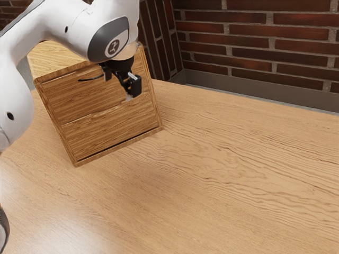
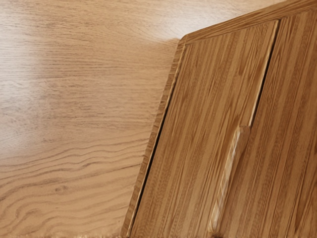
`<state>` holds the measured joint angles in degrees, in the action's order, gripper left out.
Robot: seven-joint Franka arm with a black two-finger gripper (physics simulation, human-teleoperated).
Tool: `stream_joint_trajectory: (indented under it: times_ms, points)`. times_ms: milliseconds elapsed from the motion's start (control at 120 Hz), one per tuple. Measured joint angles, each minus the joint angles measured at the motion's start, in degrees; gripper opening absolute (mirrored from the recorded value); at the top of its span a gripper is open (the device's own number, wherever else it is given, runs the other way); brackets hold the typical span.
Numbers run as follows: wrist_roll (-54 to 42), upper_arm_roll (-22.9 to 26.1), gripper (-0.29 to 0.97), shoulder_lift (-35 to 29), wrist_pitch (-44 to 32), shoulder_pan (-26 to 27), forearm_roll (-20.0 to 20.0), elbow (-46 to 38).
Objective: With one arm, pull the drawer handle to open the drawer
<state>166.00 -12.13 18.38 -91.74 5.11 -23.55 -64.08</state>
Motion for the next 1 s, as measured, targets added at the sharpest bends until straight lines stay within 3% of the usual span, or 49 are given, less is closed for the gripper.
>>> stream_joint_trajectory:
  times_ms: [117, 367, 1000]
  points:
    - [0.00, -0.37, 0.68, 2.15, -2.72, -0.87, -0.30, 0.60]
    - [0.00, -6.56, 0.68, 4.61, -6.06, -0.53, -1.26, 3.07]
    - [0.00, -7.13, 0.68, 3.24, -14.30, -1.39, -2.86, -4.23]
